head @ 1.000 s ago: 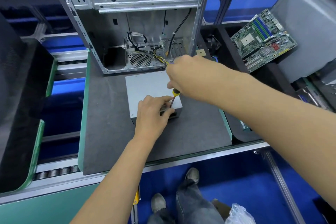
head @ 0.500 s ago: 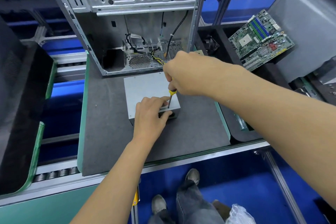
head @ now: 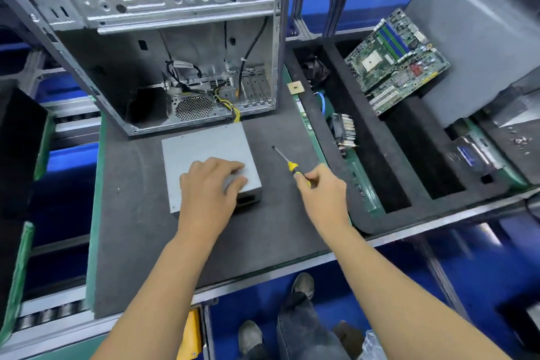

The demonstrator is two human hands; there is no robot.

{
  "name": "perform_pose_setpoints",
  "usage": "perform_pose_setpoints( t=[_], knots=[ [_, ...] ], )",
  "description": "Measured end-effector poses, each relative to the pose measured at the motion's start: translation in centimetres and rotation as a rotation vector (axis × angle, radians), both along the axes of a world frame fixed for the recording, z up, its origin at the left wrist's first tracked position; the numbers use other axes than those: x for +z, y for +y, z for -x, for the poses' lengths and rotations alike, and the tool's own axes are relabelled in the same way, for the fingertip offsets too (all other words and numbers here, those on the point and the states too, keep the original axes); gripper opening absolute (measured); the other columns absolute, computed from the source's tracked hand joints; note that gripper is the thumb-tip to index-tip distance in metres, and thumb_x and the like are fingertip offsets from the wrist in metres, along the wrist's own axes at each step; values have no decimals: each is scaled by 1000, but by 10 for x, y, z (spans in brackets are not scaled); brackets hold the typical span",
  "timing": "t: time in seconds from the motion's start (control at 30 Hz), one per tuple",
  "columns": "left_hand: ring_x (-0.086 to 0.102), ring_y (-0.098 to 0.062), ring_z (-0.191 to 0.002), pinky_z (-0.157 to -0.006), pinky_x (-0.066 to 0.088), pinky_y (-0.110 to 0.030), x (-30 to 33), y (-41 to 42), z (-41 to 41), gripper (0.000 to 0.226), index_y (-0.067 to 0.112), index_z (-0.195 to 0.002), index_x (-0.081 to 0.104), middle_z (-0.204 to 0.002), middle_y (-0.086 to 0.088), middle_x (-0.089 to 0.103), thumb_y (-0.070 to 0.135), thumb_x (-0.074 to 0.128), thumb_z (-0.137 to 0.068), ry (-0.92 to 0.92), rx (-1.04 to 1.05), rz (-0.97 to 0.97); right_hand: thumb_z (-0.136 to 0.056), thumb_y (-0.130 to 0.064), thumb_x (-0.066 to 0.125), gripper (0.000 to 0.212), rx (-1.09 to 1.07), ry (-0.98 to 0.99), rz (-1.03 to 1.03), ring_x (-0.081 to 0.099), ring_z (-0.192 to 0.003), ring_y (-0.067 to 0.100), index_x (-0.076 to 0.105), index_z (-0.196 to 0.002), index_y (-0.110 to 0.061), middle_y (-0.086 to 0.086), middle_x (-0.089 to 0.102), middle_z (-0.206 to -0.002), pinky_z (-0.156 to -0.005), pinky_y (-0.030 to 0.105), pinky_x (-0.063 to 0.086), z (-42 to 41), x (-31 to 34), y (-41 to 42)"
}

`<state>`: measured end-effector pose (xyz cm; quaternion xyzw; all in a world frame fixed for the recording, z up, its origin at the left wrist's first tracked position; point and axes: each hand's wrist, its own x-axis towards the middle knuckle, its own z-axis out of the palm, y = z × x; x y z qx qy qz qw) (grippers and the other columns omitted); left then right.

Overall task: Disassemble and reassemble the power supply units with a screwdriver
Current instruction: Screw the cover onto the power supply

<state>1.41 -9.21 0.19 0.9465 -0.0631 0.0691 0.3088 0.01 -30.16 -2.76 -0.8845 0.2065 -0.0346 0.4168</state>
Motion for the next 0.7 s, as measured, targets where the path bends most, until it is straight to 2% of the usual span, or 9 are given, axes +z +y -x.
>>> perform_pose_setpoints(
  t=[0.07,0.13,0.2,0.3,0.37,0.43,0.53,0.6,0.7],
  knots=[
    [54,-30,-99,-86,34,-43,0,0,-3,18,23,-105,76,-106,3,67,24,77,-87,-6,11,-16,-93,-35,64,25,75,-38,126,51,-79,21,56,-79,-16,-3,60,-76,-68,37,40,2,-13,14],
    [53,-30,-99,-86,31,-41,-1,-2,-4,18,22,-105,75,-105,2,66,23,76,-87,-22,33,9,-99,-31,56,20,94,-134,186,49,-87,20,65,-91,-15,-3,63,-90,-77,36,39,3,-17,9],
    [55,-31,-99,-86,32,-41,1,-4,-9,17,21,-107,74,-103,1,67,21,73,-90,-35,51,44,-102,-20,49,18,-16,-178,166,53,-92,19,66,-105,-14,1,63,-100,-80,32,41,1,-17,-22],
    [57,-31,-96,-89,40,-46,3,-9,-18,16,18,-108,73,-100,-1,67,18,71,-92,-36,67,72,-98,-7,48,24,-106,77,357,59,-96,32,66,-113,-11,12,64,-107,-81,37,45,-12,-21,-97],
    [58,-32,-93,-89,42,-49,2,-11,-21,13,15,-105,74,-97,-2,67,16,70,-92,-47,83,84,-95,0,48,26,8,317,524,60,-93,38,65,-112,-8,17,63,-109,-75,38,48,-21,-28,-133],
    [59,-32,-90,-87,42,-48,-2,-10,-21,10,14,-102,74,-94,-2,68,14,69,-93,-74,102,67,-92,4,48,22,160,446,650,56,-81,36,63,-104,-6,17,62,-104,-66,36,44,-28,-38,-143],
    [59,-32,-90,-85,42,-45,-8,-9,-21,9,12,-101,74,-93,-2,70,12,69,-94,-125,97,33,-86,8,47,19,305,536,779,58,-78,35,59,-94,-4,16,61,-97,-62,34,40,-36,-56,-145],
    [59,-31,-89,-85,42,-42,-10,-10,-21,12,12,-101,74,-93,-1,70,16,65,-94,-158,107,28,-86,9,46,21,321,560,798,64,-87,37,60,-96,-3,16,61,-99,-63,33,40,-42,-65,-147],
    [59,-30,-87,-85,42,-40,-11,-11,-22,16,11,-101,73,-93,-1,69,18,62,-92,-206,110,29,-88,7,45,17,284,561,761,62,-87,39,59,-93,-2,18,60,-98,-64,33,40,-49,-75,-149]
  ],
)
